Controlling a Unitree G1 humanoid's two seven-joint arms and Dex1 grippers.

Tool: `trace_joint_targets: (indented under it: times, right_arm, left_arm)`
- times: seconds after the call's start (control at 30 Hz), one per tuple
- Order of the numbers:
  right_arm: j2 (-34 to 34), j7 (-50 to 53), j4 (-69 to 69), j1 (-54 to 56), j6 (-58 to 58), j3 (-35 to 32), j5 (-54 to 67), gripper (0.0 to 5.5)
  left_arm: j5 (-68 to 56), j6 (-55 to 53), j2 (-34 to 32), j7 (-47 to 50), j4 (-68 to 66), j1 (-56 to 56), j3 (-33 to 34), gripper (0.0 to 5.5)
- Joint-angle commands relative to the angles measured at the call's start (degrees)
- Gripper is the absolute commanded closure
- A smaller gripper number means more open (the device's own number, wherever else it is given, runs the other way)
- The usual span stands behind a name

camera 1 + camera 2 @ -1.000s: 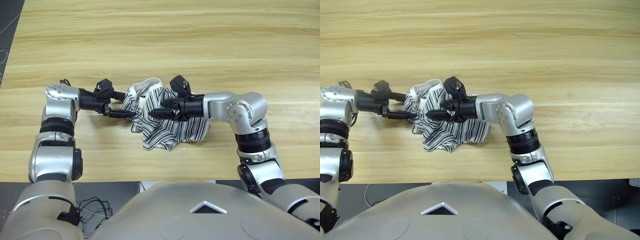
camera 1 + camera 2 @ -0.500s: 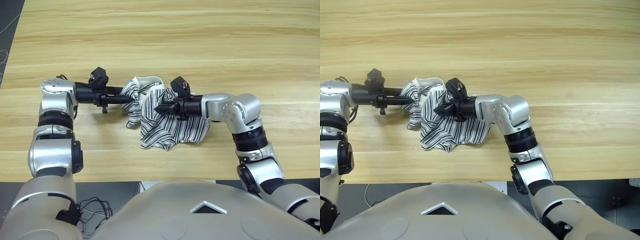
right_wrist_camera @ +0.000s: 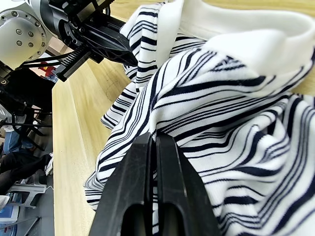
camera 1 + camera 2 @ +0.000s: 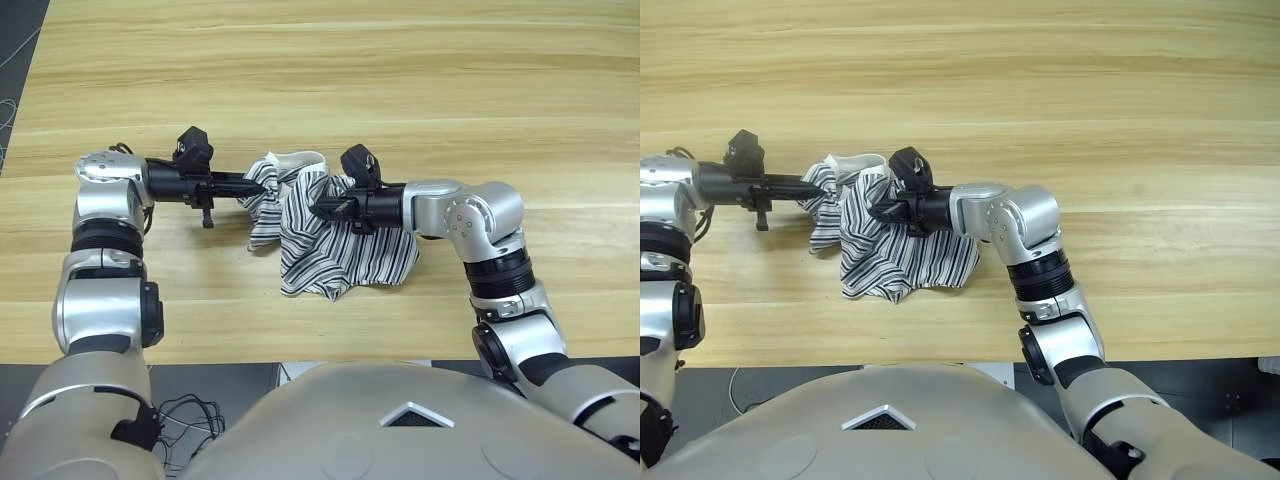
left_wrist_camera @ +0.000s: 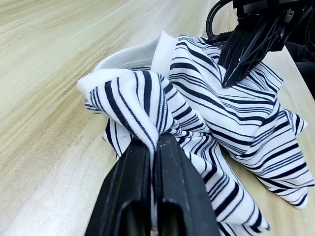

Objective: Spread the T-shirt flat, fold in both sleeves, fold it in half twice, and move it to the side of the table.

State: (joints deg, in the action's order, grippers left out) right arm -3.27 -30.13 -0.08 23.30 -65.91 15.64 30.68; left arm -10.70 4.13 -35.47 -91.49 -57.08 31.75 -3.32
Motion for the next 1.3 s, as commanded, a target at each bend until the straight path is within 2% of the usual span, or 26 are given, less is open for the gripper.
trace_joint_targets:
  times: [0.03, 0.13, 0.2, 0.4, 0.5, 0.6, 0.73, 0.83, 0.9, 1.03, 1.13, 1.23, 1.3]
  right_arm:
    - [-4.8, -1.7, -3.8, 0.9, -2.0, -2.0, 0.9, 5.4]
    - [-12.4, -4.3, -4.4, 3.4, -1.1, -8.5, 1.7, 5.4]
    - [-14.8, -3.9, -1.2, 6.1, 1.1, -13.4, 1.2, 5.4]
    - [-13.9, -2.9, 8.2, 13.0, 7.5, -17.4, -0.5, 5.4]
    - [-13.2, -3.2, 16.7, 19.2, 12.5, -18.3, -2.0, 5.4]
    - [-12.5, -3.9, 30.3, 28.0, 21.6, -18.6, -5.4, 5.4]
    - [-11.5, -0.3, 57.9, 44.2, 40.1, -19.8, -11.7, 5.4]
    - [-11.0, 7.0, 70.1, 53.1, 49.6, -20.3, -16.0, 5.4]
    - [-10.2, 12.3, 74.2, 57.2, 53.1, -21.0, -17.8, 5.4]
    - [-9.7, 21.0, 77.5, 63.2, 59.1, -22.5, -21.2, 5.4]
    - [-9.6, 23.4, 78.3, 66.6, 62.8, -25.2, -22.8, 5.4]
    - [-8.7, 21.9, 78.3, 67.7, 66.9, -26.6, -24.3, 5.4]
    - [-7.3, 17.7, 78.5, 65.5, 65.5, -26.1, -25.9, 5.4]
  left_arm:
    - [-1.0, 1.0, -1.3, -0.8, 2.5, 0.7, 0.3, 5.39]
    - [-2.8, 2.3, -2.3, 0.4, 3.0, 4.4, 4.0, 5.39]
    - [-3.7, 2.8, -2.7, 0.6, 3.1, 7.5, 5.6, 5.39]
    - [-4.0, 5.4, -2.2, 1.0, 3.8, 13.4, 7.1, 5.39]
    - [-2.3, 8.1, -1.1, 5.4, 1.6, 16.9, 6.9, 5.39]
    - [2.1, 12.1, 0.1, 16.5, -3.9, 22.4, 6.1, 5.39]
    - [17.5, 14.7, 2.7, 47.7, -13.3, 33.3, -1.7, 5.39]
    - [30.0, 10.6, 3.2, 69.6, -17.8, 41.2, -9.7, 5.39]
    - [34.3, 6.9, 3.3, 78.8, -19.7, 45.6, -12.1, 5.39]
    - [36.8, 2.3, 4.1, 90.1, -21.2, 53.6, -11.4, 5.39]
    - [36.9, 2.4, 5.0, 95.3, -21.6, 57.5, -9.9, 5.39]
    - [37.5, 6.3, 6.2, 96.6, -21.5, 57.8, -9.9, 5.39]
    - [38.9, 8.8, 7.6, 93.3, -21.6, 54.4, -11.8, 5.39]
